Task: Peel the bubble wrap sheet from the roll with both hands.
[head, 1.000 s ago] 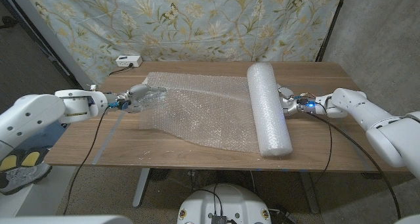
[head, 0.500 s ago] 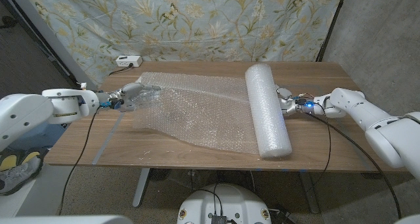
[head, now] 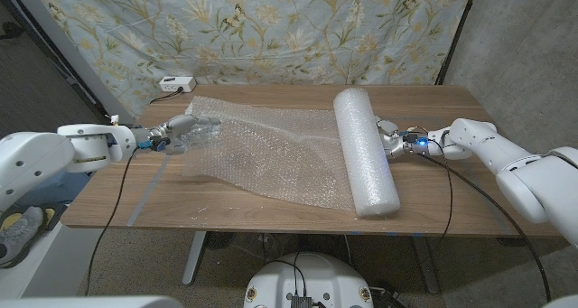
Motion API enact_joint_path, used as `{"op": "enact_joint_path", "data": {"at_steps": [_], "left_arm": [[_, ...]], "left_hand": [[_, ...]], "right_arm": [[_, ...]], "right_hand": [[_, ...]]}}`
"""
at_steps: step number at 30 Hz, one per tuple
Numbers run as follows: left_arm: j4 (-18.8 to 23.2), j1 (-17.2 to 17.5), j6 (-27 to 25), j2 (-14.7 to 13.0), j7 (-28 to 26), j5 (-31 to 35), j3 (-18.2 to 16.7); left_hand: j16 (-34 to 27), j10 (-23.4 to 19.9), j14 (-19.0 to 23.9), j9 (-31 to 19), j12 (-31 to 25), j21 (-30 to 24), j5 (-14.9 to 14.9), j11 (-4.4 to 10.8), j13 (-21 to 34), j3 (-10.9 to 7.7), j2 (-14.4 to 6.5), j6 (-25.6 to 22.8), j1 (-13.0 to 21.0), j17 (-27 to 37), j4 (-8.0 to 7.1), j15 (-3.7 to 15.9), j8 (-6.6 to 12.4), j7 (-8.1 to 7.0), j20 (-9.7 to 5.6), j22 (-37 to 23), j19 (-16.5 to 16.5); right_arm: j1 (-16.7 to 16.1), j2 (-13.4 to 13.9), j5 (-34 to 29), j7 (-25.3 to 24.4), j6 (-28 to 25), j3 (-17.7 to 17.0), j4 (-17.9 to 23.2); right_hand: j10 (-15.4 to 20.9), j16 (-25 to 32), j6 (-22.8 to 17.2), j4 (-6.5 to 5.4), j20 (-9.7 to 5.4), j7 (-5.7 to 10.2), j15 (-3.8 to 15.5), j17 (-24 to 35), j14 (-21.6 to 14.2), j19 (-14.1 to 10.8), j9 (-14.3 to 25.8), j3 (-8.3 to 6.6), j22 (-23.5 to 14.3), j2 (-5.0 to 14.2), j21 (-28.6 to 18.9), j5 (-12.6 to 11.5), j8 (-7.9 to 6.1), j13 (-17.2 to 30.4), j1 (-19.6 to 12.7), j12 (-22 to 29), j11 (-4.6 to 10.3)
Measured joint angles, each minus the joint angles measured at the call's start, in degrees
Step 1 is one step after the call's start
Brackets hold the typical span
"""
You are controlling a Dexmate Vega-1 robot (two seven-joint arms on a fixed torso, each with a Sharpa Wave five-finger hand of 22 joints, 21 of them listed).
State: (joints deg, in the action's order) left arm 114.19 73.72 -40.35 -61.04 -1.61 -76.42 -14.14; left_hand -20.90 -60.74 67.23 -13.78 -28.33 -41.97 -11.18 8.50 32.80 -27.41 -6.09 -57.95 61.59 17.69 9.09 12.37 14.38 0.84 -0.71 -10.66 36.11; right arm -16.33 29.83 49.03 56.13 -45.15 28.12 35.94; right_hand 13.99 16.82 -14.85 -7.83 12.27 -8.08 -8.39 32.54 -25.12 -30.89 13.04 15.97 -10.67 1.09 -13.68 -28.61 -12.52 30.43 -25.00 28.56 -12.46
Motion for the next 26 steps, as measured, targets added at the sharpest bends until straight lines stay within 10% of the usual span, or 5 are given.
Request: {"op": "enact_joint_path", "data": {"at_steps": [26], "left_arm": [[1.04,1.74,-2.12,1.49,0.63,1.88,-3.37]], "left_hand": [[0.44,0.00,0.03,0.02,0.00,-0.42,0.00,0.00,0.19,0.00,0.00,-0.02,0.00,0.28,0.00,-0.03,-0.02,-0.02,0.00,-0.01,0.01]], "right_arm": [[2.36,-2.44,-2.92,2.60,2.83,0.75,-5.24]], "right_hand": [[-0.01,0.00,-0.09,0.24,-0.01,0.10,-0.25,0.00,-0.24,0.01,0.01,0.70,0.00,0.47,0.38,-0.21,0.00,-0.01,-0.47,-0.45,0.00]]}}
